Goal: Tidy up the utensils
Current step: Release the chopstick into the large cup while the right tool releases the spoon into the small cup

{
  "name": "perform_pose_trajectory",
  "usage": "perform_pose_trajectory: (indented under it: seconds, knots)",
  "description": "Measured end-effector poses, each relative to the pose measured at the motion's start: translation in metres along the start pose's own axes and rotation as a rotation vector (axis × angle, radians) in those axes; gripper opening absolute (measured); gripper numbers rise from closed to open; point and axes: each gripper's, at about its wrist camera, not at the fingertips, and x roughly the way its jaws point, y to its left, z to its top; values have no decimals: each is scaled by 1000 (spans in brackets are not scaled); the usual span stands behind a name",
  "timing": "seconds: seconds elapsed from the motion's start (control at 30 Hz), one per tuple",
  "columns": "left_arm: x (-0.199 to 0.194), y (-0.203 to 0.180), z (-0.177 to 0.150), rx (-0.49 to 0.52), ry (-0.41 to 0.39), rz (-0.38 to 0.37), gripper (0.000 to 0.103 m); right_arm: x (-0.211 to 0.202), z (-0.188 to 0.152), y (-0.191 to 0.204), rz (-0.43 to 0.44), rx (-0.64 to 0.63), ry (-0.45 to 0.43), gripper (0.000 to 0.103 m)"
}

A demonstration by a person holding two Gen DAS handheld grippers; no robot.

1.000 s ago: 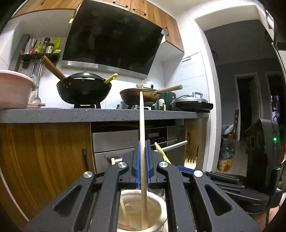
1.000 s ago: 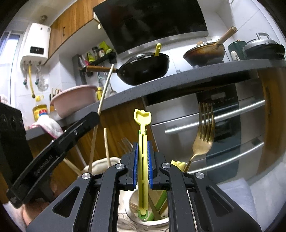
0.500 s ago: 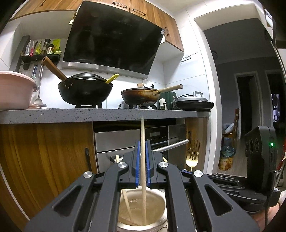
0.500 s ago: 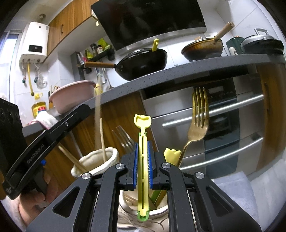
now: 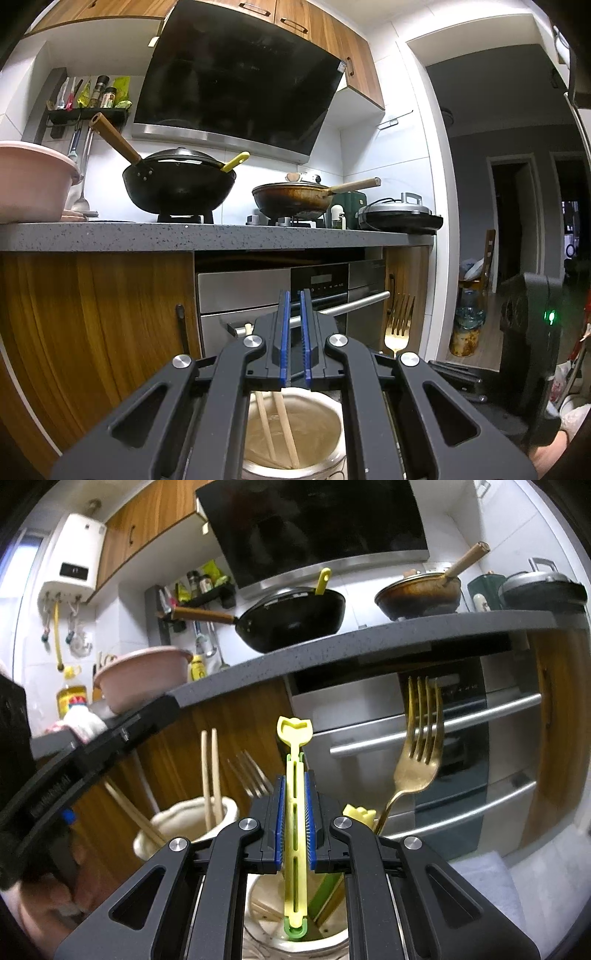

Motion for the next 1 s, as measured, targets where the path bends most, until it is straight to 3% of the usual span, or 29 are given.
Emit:
perform_pose_trajectory:
  seconds: [0.43,0.8,1.0]
  knots:
    - [-30,4,2,-26,-12,1,6,-21,-7,-2,-21,-17,26,10]
    - [-45,1,-2,-36,-15,-16,6,6,-4,2,-69,-46,8,10]
    - [-50,7,-4,-68,-24,-20,6,-4,-11,3,-77,-65,19,10]
